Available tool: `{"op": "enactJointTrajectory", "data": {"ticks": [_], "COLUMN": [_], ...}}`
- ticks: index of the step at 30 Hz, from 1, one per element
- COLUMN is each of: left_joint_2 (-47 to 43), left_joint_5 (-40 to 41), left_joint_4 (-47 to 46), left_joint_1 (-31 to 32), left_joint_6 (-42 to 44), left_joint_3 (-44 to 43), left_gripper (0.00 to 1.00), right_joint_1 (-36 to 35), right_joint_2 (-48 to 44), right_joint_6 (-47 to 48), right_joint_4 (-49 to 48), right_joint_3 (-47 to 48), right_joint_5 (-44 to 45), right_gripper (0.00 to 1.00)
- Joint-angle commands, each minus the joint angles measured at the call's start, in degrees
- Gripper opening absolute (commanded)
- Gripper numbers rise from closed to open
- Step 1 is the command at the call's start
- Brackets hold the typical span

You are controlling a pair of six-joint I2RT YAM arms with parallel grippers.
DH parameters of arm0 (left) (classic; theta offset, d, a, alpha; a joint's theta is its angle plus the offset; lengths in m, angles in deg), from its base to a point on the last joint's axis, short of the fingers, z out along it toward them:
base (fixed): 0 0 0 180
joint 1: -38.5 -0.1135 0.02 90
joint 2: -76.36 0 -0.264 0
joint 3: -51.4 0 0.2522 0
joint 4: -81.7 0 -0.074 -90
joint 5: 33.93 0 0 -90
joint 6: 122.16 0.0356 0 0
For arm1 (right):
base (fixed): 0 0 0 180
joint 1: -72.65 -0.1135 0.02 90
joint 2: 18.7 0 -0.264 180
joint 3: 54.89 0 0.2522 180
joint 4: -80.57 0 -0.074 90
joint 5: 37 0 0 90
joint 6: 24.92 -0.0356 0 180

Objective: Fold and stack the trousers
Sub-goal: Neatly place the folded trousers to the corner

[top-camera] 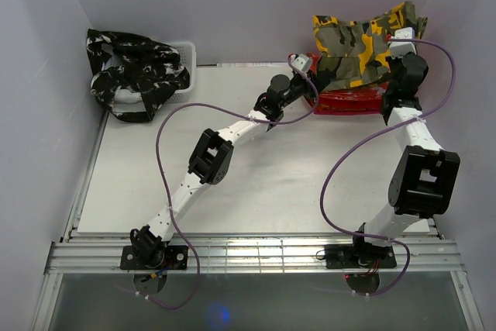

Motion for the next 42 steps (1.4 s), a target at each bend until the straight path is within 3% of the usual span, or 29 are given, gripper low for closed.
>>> {"op": "enactJointTrajectory", "data": {"ticks": [1, 14, 19, 25, 28, 30, 33, 35, 36, 37, 39, 40, 42], "left_joint_2": [-0.26, 2.64, 2.73, 1.07, -0.87, -2.27, -6.31, -9.65, -10.88, -12.28, -16.41, -17.99, -22.91], "left_joint_5": [2.33, 2.59, 4.08, 4.09, 5.05, 5.23, 4.97, 4.35, 4.09, 3.65, 3.39, 2.95, 2.59], "left_joint_4": [-3.97, -3.79, -3.09, -2.91, -2.91, -3.09, -3.88, -4.05, -4.32, -4.49, -4.67, -4.58, -4.23], "left_joint_1": [-1.42, -1.42, -1.59, -2.21, -2.73, -3.17, -3.96, -4.58, -4.93, -5.28, -6.25, -6.51, -7.22], "left_joint_6": [1.87, 3.80, 3.19, 2.84, 1.87, 0.21, -2.25, -2.96, -3.40, -3.66, -4.28, -4.72, -5.16], "left_joint_3": [-4.47, -3.69, -2.72, -0.79, 1.32, 4.12, 8.08, 11.77, 13.09, 15.80, 18.88, 20.55, 26.09], "left_gripper": [0.00, 0.06, 0.22, 0.33, 0.48, 0.64, 0.89, 0.98, 0.98, 0.98, 0.98, 0.98, 0.98], "right_joint_1": [2.41, 2.50, 2.50, 2.50, 2.50, 2.32, 2.15, 2.06, 1.97, 1.88, 1.88, 1.79, 1.71], "right_joint_2": [-0.26, 8.44, 12.57, 14.85, 16.08, 16.87, 17.40, 17.32, 17.06, 16.97, 16.70, 16.79, 16.79], "right_joint_6": [2.59, 7.33, 9.09, 8.31, 7.25, 6.81, 6.20, 5.14, 4.88, 4.53, 4.53, 4.53, 4.53], "right_joint_4": [-13.07, -18.26, -19.40, -18.45, -16.43, -15.80, -14.40, -13.35, -12.91, -12.73, -12.46, -12.29, -11.06], "right_joint_3": [1.05, 0.17, 1.84, 2.80, 4.90, 5.88, 7.20, 7.29, 7.20, 7.11, 6.94, 7.20, 8.34], "right_joint_5": [6.35, 10.31, 11.62, 10.57, 10.22, 10.39, 10.40, 10.40, 10.31, 10.22, 10.22, 10.48, 11.01], "right_gripper": [0.08, 0.08, 0.08, 0.08, 0.11, 0.13, 0.25, 0.37, 0.43, 0.55, 0.65, 0.77, 0.85]}}
